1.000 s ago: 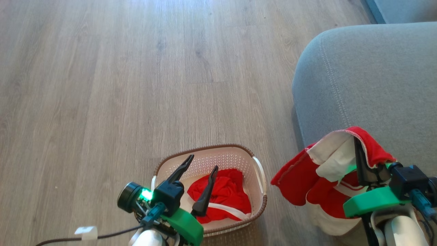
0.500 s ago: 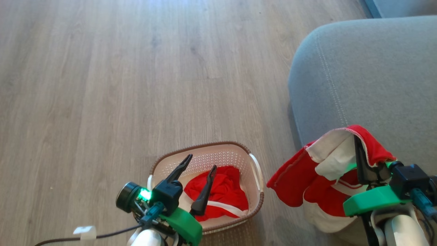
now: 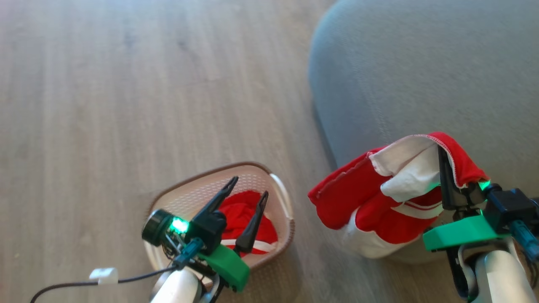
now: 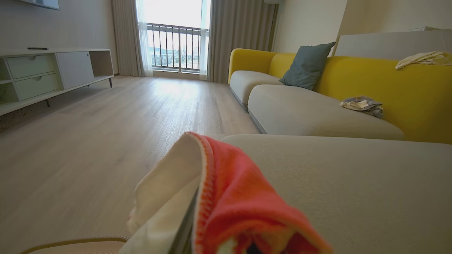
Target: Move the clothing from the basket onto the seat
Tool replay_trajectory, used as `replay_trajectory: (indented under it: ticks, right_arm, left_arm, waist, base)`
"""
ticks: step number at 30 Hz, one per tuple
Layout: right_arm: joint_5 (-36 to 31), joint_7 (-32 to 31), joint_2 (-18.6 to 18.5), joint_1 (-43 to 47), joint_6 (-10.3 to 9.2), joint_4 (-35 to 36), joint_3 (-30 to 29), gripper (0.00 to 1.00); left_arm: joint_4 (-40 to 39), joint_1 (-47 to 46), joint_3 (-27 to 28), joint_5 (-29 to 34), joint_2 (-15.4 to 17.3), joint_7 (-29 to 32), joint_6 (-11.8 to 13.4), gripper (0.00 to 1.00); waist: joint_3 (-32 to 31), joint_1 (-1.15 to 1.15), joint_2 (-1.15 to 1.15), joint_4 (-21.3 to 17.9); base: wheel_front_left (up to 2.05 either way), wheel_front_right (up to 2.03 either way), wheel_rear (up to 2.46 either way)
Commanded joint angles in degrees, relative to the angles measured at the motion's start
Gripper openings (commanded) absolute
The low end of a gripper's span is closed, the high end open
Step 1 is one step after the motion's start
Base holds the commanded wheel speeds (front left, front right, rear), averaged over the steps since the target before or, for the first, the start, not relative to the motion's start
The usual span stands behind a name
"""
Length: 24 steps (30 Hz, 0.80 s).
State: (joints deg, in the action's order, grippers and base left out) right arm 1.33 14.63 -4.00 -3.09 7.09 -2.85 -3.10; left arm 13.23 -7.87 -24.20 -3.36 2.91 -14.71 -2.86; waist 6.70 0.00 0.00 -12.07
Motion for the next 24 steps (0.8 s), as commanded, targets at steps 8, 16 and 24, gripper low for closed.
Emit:
replay_trajectory:
  ticks: [8, 16, 24]
  right_arm:
    - [-0.06, 0.37, 0.21, -3.05, 0.4, 2.85, 0.71, 0.0]
    - [0.15, 0.37, 0.8, -3.07, 0.4, 3.46, 0.08, 0.0]
    - [0.44, 0.37, 1.06, -1.94, 0.4, 4.99, -3.15, 0.0]
  left_arm:
    - [-2.28, -3.72, 1.76, 1.95, 0.11, -0.29, -0.77, 1.0]
    - [-2.81, -5.52, 0.94, 2.88, 0.26, -0.29, -1.21, 1.0]
    - [-1.95, -7.51, -1.56, 3.17, 0.22, -0.29, -2.01, 1.0]
  waist:
    - [3.57, 0.0, 0.0, -9.51]
    - [5.92, 0.0, 0.0, -16.34]
    - [7.17, 0.0, 0.0, -17.76]
  base:
    - [0.0, 0.0, 0.0]
    - [0.0, 0.0, 0.0]
    - [0.0, 0.0, 0.0]
